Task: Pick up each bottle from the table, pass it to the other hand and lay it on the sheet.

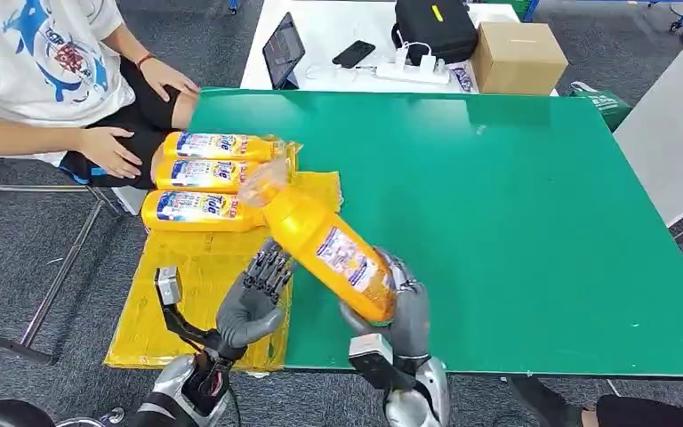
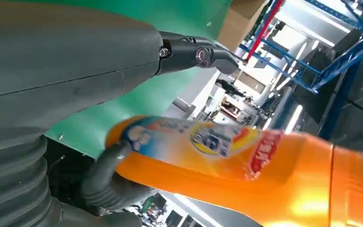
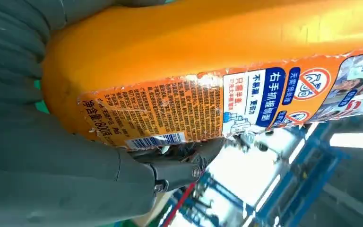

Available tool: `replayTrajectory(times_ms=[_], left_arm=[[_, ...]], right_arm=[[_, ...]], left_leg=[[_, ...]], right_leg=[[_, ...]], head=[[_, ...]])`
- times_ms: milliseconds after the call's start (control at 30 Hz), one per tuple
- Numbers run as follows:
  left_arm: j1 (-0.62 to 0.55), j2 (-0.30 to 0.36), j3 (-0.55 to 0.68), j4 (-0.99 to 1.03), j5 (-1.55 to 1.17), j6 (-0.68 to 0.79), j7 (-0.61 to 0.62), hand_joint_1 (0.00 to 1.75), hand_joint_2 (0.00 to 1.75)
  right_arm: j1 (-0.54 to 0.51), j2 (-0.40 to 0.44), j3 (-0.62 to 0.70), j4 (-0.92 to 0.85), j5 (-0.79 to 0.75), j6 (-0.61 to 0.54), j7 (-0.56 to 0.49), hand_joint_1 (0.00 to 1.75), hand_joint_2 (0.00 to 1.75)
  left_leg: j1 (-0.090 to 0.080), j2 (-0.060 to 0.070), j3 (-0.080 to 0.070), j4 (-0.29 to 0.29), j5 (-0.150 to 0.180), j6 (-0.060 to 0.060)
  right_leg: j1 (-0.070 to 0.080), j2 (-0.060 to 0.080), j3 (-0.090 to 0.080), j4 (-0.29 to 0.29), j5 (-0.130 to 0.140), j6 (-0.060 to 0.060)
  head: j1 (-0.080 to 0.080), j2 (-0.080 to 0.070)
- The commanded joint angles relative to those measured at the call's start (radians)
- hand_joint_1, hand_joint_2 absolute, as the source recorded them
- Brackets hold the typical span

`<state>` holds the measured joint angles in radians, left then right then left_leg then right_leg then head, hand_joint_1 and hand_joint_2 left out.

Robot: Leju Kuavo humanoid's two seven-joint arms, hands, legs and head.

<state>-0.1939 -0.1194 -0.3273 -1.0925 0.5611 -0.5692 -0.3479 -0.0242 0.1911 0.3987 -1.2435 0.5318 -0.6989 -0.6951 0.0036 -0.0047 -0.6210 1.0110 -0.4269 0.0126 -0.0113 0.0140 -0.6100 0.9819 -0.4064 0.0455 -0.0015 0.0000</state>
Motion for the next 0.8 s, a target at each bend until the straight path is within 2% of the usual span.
replayTrajectory(times_ms=[33,133,233,333,400,433,800], left_arm=[[-0.04,0.036,-0.048,0.042,-0.007,0.015,-0.003,0.0,1.75],[-0.034,0.036,-0.048,0.036,-0.008,0.017,-0.003,0.0,1.75],[-0.029,0.038,-0.048,0.034,-0.005,0.014,-0.002,0.0,1.75],[-0.029,0.038,-0.048,0.034,-0.005,0.014,-0.002,0.0,1.75],[-0.03,0.038,-0.052,0.036,-0.006,0.009,-0.003,0.0,1.75],[-0.029,0.037,-0.053,0.037,-0.007,0.009,-0.003,0.0,1.75],[-0.024,0.038,-0.051,0.032,-0.009,0.012,-0.007,0.0,1.75]], right_arm=[[-0.096,0.007,0.139,0.283,-0.007,0.065,-0.003,1.75,1.75],[-0.103,0.019,0.178,0.355,-0.018,0.107,-0.003,1.71,1.75],[-0.105,0.032,0.205,0.408,-0.032,0.134,-0.003,1.75,1.75],[-0.105,0.032,0.205,0.408,-0.032,0.134,-0.003,1.75,1.75],[-0.12,0.041,0.213,0.466,-0.023,0.16,-0.003,1.73,1.75],[-0.122,0.045,0.222,0.486,-0.022,0.171,-0.003,1.75,1.75],[-0.126,0.055,0.238,0.519,-0.033,0.181,-0.003,1.75,1.75]], left_leg=[[0.001,0.001,0.004,-0.001,-0.001,-0.001],[0.001,0.002,0.006,-0.001,-0.001,-0.001],[0.002,0.002,0.008,-0.001,-0.002,-0.001],[0.001,0.001,0.005,-0.001,-0.001,-0.001],[0.002,0.001,0.007,-0.001,-0.002,-0.001],[0.001,0.0,0.004,-0.001,-0.001,-0.001],[0.001,-0.001,0.003,0.0,-0.001,0.0]], right_leg=[[0.001,0.0,0.003,-0.002,0.0,-0.001],[0.002,0.001,0.005,-0.002,-0.001,-0.001],[0.002,0.0,0.007,-0.002,-0.001,-0.002],[0.001,0.0,0.005,-0.001,-0.001,-0.001],[0.002,-0.001,0.008,-0.002,-0.002,-0.002],[0.001,-0.001,0.003,-0.001,-0.001,-0.001],[0.001,-0.002,0.003,-0.001,-0.001,-0.001]], head=[[0.0,0.0],[0.0,0.0],[0.0,0.0],[0.0,0.0],[0.0,0.0],[0.0,0.0],[0.0,0.0]])
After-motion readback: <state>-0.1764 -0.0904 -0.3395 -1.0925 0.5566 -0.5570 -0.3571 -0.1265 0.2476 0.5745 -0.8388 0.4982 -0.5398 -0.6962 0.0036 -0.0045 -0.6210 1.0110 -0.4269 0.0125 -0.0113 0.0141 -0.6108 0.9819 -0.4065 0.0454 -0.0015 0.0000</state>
